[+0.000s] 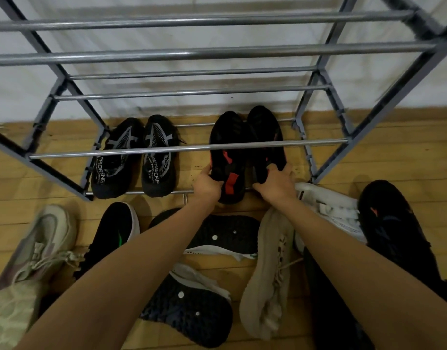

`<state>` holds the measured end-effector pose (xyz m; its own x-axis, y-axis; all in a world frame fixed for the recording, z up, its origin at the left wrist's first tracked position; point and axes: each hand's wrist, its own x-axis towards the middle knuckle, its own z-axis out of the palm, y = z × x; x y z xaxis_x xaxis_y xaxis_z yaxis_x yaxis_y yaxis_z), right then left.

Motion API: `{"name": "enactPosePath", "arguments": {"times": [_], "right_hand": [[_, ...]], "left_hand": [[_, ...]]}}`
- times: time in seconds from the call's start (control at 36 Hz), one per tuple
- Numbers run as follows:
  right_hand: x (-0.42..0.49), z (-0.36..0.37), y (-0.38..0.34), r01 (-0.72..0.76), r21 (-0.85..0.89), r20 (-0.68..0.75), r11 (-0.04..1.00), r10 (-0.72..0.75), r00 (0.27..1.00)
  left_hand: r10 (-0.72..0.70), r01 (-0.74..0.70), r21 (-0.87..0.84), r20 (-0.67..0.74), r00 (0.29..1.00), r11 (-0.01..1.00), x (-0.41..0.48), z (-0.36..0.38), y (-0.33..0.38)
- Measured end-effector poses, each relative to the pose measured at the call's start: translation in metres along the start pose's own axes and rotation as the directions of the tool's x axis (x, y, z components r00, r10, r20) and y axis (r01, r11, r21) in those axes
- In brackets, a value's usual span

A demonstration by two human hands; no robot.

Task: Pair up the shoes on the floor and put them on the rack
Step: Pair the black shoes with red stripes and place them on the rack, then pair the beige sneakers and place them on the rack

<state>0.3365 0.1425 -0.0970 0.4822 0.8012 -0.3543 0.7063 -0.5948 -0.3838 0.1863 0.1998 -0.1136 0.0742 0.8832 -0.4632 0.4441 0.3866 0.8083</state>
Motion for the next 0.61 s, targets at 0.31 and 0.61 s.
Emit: {"name": "enactPosePath", "arguments": {"times": [0.31,0.61], "right_hand": [[-0.042,-0.014,0.003,0.096,-0.095,-0.036,0.991,-0.100,0.994],[-0.137,-0.009,0.009,0.221,-0.240,-0.055,0.945,-0.241,0.969]], "left_hand": [[0.155,-0.169,0.259,0.072,0.985,0.951,-0.041,-0.019,0.002],[0.274,-0.375,0.585,0.258,0.926,0.719,-0.133,-0.057,-0.018]]}}
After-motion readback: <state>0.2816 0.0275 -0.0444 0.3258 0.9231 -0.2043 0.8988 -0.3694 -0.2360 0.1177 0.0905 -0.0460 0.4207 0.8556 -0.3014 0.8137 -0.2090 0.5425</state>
